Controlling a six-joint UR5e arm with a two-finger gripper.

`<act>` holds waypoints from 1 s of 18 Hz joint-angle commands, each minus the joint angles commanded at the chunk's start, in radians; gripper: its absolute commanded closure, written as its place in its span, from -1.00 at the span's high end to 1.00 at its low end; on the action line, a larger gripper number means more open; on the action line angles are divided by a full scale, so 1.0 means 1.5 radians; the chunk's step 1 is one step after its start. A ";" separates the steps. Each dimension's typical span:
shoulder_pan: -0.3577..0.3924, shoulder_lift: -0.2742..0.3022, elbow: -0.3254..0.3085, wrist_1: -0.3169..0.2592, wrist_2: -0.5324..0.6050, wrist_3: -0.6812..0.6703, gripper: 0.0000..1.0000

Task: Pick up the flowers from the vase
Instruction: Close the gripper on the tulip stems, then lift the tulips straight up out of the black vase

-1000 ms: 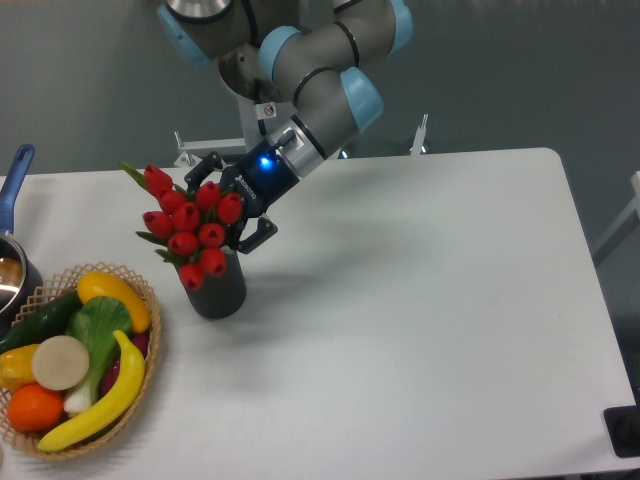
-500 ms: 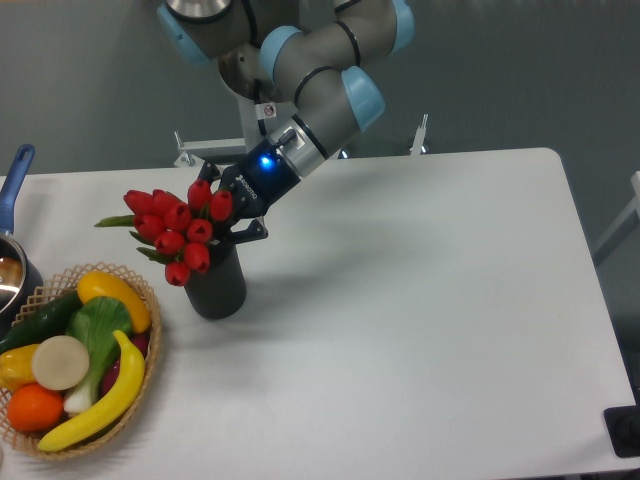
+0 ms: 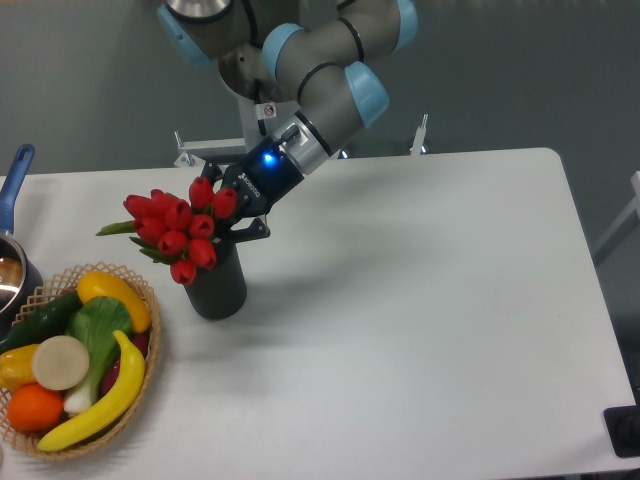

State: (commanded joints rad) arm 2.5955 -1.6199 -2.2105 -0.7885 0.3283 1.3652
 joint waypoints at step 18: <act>0.008 0.061 0.033 -0.001 -0.030 -0.116 -0.48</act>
State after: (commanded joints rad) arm 2.6078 -1.5280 -2.1614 -0.7900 0.2838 1.1905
